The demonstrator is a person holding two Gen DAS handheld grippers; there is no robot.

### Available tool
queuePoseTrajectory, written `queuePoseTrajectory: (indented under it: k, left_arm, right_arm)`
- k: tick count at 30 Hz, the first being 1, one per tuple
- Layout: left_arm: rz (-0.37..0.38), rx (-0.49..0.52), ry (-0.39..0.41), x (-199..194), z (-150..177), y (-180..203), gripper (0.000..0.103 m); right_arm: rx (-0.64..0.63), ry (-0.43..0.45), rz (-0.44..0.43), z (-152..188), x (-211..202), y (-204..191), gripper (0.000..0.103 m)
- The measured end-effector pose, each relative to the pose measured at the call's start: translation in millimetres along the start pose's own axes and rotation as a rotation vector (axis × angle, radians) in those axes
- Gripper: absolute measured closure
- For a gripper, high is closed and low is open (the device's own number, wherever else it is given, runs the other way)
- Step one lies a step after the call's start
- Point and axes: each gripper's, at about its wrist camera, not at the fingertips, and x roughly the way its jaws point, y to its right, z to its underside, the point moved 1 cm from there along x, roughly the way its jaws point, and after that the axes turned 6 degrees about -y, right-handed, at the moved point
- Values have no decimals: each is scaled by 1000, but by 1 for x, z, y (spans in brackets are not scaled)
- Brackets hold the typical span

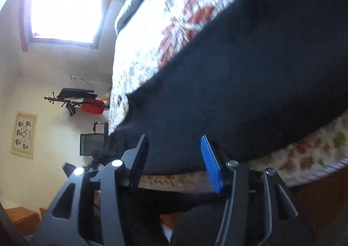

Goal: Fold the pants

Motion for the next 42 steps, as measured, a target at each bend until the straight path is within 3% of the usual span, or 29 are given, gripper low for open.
queuePoseTrajectory:
  k: [2, 3, 5, 7, 8, 10, 11, 12, 13, 14, 15, 16, 18, 19, 21, 23, 26, 28, 29, 30, 33, 35, 39, 42]
  left_arm:
    - [-51, 9, 6, 2, -13, 12, 68]
    - [-127, 10, 25, -1, -20, 20, 70]
    - [-230, -24, 91, -25, -29, 20, 64]
    - [-224, -92, 134, -43, -31, 13, 52]
    - [-195, -114, 136, -46, -33, 11, 52]
    - [-61, -105, 111, -38, -40, 15, 48]
    - [50, -90, 70, -26, -43, 19, 42]
    - [197, -85, 23, -8, -44, 22, 41]
    - [298, -87, -4, 8, -43, 25, 41]
    - [338, -75, -25, 32, -43, 25, 41]
    - [331, -62, -49, 48, -44, 24, 42]
    - [317, -60, -86, 69, -45, 19, 44]
    - [301, -149, -195, 113, -42, -8, 53]
    - [267, -186, -240, 129, -36, -23, 79]
    - [230, -234, -273, 142, -21, -51, 100]
    - [289, -292, -277, 138, -12, -68, 100]
    - [246, -210, -269, 120, -10, -64, 101]
    - [253, -156, -227, 99, -13, -54, 78]
    - [252, -124, -174, 82, -16, -51, 54]
    - [247, -92, -105, 64, -17, -49, 42]
    - [178, -54, 5, 33, -17, -57, 36]
    - [134, -66, -16, 35, -12, -70, 36]
    - [71, -63, -110, 61, 4, -88, 36]
    - [35, -57, -126, 72, 5, -90, 37]
  right_arm:
    - [7, -14, 20, -1, 7, 4, 60]
    - [18, -18, 17, -2, 5, 7, 62]
    - [28, -26, 5, -3, 1, 9, 62]
    - [26, -34, -1, -4, 0, 9, 62]
    - [26, -36, -7, -4, 0, 10, 61]
    - [30, -36, -19, -7, 2, 8, 59]
    - [34, -33, -28, -7, 1, 8, 57]
    - [38, -27, -32, -8, 1, 8, 55]
    - [39, -23, -37, -8, 1, 6, 54]
    - [36, -20, -42, -7, -2, 6, 52]
    - [30, -19, -39, -5, -6, 9, 52]
    - [28, -18, -36, -5, -8, 8, 52]
    - [40, -16, -50, -4, -10, 13, 55]
    - [49, -16, -57, -4, -9, 15, 57]
    - [61, -18, -72, -5, -10, 21, 62]
    - [73, -17, -87, -6, -9, 24, 64]
    - [86, -19, -105, -9, -10, 28, 65]
    - [75, -18, -97, -10, -14, 24, 62]
    - [63, -3, -94, -12, -19, 22, 56]
    - [47, 45, -89, -15, -31, 19, 51]
    - [42, 179, -97, -26, -69, 24, 49]
    - [65, 265, -96, -39, -99, 39, 49]
    - [79, 355, -74, -61, -135, 70, 49]
    - [99, 434, -42, -78, -166, 99, 49]
